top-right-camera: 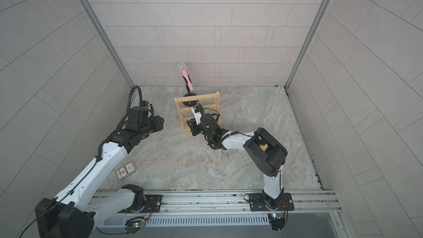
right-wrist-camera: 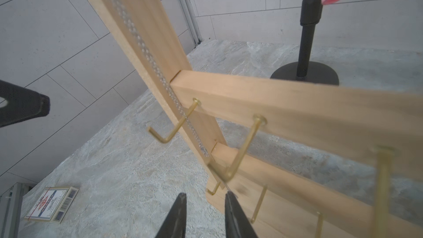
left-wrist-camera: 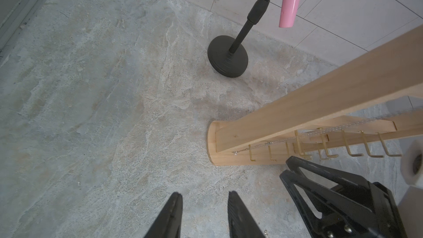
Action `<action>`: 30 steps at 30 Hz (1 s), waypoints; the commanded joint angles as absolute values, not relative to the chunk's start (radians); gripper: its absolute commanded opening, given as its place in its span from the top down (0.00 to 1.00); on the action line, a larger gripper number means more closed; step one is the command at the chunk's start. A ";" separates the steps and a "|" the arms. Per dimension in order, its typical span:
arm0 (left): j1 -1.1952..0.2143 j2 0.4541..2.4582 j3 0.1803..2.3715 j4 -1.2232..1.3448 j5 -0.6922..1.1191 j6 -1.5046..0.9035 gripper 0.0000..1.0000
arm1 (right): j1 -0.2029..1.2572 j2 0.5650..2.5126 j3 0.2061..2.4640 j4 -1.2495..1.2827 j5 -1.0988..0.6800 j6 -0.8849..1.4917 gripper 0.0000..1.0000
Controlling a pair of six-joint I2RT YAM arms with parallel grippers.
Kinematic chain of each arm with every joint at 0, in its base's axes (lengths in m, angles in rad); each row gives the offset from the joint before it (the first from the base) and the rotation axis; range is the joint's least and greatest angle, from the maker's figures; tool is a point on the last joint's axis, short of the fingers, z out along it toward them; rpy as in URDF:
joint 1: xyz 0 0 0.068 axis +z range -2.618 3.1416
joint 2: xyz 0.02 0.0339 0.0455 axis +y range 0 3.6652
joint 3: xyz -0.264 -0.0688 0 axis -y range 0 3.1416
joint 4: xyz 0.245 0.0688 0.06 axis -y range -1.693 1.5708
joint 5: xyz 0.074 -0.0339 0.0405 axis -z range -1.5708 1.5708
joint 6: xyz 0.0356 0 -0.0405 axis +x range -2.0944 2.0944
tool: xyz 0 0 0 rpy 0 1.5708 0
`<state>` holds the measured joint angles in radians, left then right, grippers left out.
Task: Hang the necklace on the jewelry display stand
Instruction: Hang the necklace on the stand.
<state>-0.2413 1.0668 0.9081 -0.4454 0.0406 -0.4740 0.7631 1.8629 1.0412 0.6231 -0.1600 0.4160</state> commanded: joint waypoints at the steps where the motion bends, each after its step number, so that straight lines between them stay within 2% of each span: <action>1: -0.236 1.057 0.911 -0.456 0.060 -0.467 0.62 | 0.767 1.888 1.074 0.705 -0.117 0.413 0.70; 12: -0.232 1.045 0.907 -0.453 0.055 -0.459 0.62 | 0.767 1.945 1.121 0.721 -0.114 0.419 0.74; 23: -0.231 1.038 0.906 -0.458 0.054 -0.465 0.62 | 0.773 1.953 1.075 0.815 -0.094 0.460 0.75; 30: -0.230 1.030 0.926 -0.489 0.035 -0.472 0.62 | 0.828 1.919 1.014 0.841 0.035 0.405 0.75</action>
<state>-0.2359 1.0504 0.9081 -0.4686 0.0536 -0.4721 0.8032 1.9385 1.0298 0.7956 -0.0463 0.4255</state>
